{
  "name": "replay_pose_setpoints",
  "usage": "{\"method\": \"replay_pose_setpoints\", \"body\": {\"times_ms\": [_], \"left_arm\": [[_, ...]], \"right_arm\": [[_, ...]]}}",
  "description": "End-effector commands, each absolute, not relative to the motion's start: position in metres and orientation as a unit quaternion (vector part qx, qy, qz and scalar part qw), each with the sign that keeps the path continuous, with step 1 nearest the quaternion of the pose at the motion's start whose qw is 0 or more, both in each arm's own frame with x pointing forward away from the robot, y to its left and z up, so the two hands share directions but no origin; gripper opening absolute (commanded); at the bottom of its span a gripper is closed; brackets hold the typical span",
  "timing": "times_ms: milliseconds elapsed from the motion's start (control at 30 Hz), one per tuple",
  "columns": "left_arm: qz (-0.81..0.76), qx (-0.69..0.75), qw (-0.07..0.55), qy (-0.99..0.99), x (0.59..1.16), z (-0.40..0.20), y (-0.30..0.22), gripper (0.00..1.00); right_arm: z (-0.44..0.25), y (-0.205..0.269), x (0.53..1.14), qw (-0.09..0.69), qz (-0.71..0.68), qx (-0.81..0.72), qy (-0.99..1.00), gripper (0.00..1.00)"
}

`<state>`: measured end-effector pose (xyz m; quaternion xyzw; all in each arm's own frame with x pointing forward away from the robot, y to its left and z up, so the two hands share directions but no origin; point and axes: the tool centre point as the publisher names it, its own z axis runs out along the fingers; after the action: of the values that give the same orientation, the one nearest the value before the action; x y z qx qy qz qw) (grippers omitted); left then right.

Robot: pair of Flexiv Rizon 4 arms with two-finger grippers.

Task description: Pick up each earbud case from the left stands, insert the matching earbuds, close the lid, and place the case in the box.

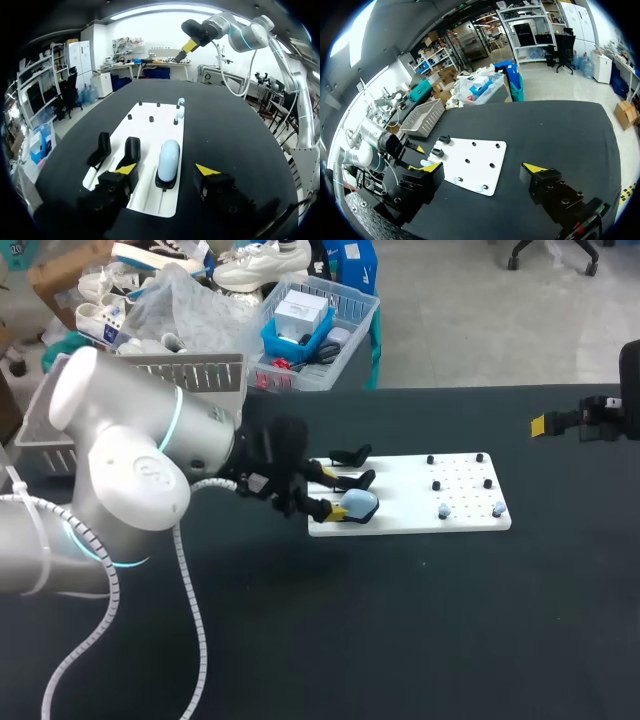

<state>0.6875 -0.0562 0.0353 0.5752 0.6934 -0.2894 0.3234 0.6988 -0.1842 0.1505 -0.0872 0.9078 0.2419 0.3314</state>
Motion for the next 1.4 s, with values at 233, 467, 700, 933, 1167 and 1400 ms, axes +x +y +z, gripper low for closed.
{"method": "replay_pose_setpoints", "body": {"times_ms": [233,467,700,933,1167,1400], "left_arm": [[-0.292,0.573,0.318,0.696,0.687,0.031,-0.058,0.70],[-0.292,0.572,0.314,0.699,0.686,0.027,-0.061,0.69],[-0.293,0.573,0.311,0.700,0.684,0.024,-0.064,0.64],[-0.292,0.576,0.309,0.699,0.684,0.021,-0.067,0.67],[-0.292,0.571,0.310,0.702,0.687,0.019,-0.069,0.63],[-0.295,0.570,0.307,0.703,0.686,0.019,-0.069,0.56]], "right_arm": [[0.150,-0.185,0.699,0.331,0.243,-0.088,0.908,1.00],[0.150,-0.185,0.699,0.331,0.243,-0.088,0.908,1.00],[0.150,-0.185,0.699,0.331,0.243,-0.088,0.908,1.00],[0.150,-0.185,0.699,0.331,0.243,-0.088,0.908,1.00],[0.150,-0.185,0.699,0.331,0.243,-0.088,0.908,1.00],[0.150,-0.185,0.699,0.331,0.243,-0.088,0.908,1.00]]}}
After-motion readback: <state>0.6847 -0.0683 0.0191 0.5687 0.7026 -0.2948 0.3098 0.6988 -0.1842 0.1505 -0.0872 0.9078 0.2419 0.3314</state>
